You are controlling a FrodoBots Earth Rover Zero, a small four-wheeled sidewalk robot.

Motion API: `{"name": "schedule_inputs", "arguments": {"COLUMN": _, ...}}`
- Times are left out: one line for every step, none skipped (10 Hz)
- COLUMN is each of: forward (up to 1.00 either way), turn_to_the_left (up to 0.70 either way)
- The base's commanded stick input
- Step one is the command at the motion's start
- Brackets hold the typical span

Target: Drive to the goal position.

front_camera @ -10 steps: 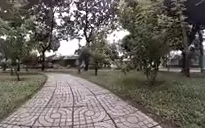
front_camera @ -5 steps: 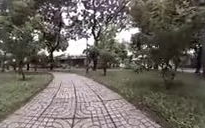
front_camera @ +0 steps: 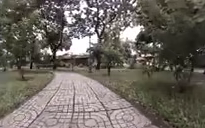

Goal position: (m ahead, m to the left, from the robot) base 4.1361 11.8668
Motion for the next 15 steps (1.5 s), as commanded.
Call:
{"name": "schedule_inputs", "arguments": {"forward": 0.7, "turn_to_the_left": 0.27}}
{"name": "schedule_inputs", "arguments": {"forward": 0.7, "turn_to_the_left": 0.27}}
{"name": "schedule_inputs", "arguments": {"forward": 0.7, "turn_to_the_left": 0.09}}
{"name": "schedule_inputs", "arguments": {"forward": 0.7, "turn_to_the_left": 0.0}}
{"name": "schedule_inputs", "arguments": {"forward": 0.7, "turn_to_the_left": 0.0}}
{"name": "schedule_inputs", "arguments": {"forward": 0.7, "turn_to_the_left": 0.0}}
{"name": "schedule_inputs", "arguments": {"forward": 0.7, "turn_to_the_left": 0.0}}
{"name": "schedule_inputs", "arguments": {"forward": 0.7, "turn_to_the_left": 0.0}}
{"name": "schedule_inputs", "arguments": {"forward": 0.7, "turn_to_the_left": 0.0}}
{"name": "schedule_inputs", "arguments": {"forward": 0.7, "turn_to_the_left": 0.0}}
{"name": "schedule_inputs", "arguments": {"forward": 0.7, "turn_to_the_left": 0.0}}
{"name": "schedule_inputs", "arguments": {"forward": 0.7, "turn_to_the_left": 0.0}}
{"name": "schedule_inputs", "arguments": {"forward": 0.7, "turn_to_the_left": 0.0}}
{"name": "schedule_inputs", "arguments": {"forward": 0.7, "turn_to_the_left": 0.0}}
{"name": "schedule_inputs", "arguments": {"forward": 0.7, "turn_to_the_left": 0.0}}
